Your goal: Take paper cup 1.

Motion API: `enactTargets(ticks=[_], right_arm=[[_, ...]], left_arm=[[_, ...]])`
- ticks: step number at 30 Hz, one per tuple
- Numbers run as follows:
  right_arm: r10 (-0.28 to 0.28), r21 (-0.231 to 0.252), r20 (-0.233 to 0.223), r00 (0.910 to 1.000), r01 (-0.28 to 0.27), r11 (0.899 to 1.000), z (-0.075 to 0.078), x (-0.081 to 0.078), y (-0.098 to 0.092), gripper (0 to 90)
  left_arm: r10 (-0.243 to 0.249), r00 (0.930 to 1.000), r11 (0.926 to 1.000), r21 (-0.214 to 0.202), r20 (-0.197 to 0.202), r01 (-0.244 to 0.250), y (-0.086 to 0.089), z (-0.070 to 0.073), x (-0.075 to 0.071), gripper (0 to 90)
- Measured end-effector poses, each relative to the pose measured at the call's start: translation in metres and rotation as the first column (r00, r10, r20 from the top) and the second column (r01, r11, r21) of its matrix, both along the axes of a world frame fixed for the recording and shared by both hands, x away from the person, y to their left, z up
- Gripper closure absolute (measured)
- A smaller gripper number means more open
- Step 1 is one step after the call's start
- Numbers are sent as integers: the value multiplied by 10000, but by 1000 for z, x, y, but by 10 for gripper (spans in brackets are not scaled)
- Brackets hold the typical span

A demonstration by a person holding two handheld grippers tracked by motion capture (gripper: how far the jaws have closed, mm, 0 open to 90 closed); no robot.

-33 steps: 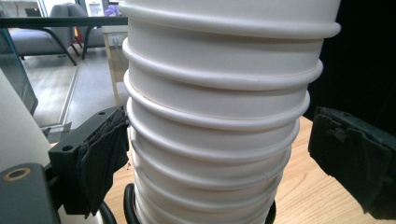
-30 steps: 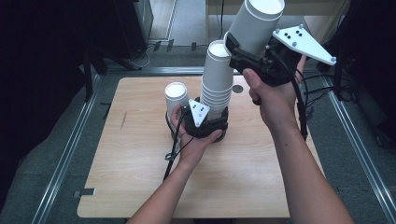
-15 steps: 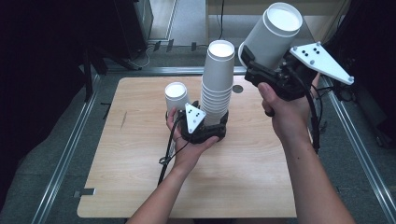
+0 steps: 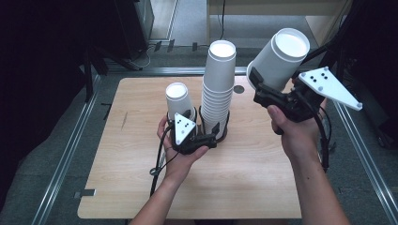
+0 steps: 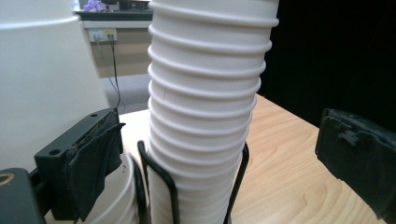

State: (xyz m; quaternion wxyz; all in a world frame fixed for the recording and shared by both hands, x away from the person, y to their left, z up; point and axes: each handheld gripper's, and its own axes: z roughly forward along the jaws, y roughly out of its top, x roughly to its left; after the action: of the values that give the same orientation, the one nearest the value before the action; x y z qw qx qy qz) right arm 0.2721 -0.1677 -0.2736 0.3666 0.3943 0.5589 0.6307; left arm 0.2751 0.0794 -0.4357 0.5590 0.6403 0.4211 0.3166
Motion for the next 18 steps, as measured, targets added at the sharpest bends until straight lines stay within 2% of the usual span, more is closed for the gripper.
enactTargets(ticks=[8, 13, 15, 18], right_arm=[[213, -131, -215, 9995, -216, 9997, -26, -11, -5, 131], [-128, -281, -387, 9992, 117, 9995, -48, -13, -8, 132], [-164, -257, -400, 9991, 154, 9996, -51, -13, -9, 132], [-266, -383, -429, 9987, 250, 9990, -66, -13, -12, 134]], left_arm=[[27, 9995, 10000, -78, -326, -29, 15, -10, -12, 9], [-3, 9989, 10000, -29, -459, 2, 22, -16, -19, 9], [18, 9986, 10000, 49, -531, -15, 24, -18, -22, 9], [-51, 9978, 10000, -40, -668, 49, 28, -23, -26, 9]])
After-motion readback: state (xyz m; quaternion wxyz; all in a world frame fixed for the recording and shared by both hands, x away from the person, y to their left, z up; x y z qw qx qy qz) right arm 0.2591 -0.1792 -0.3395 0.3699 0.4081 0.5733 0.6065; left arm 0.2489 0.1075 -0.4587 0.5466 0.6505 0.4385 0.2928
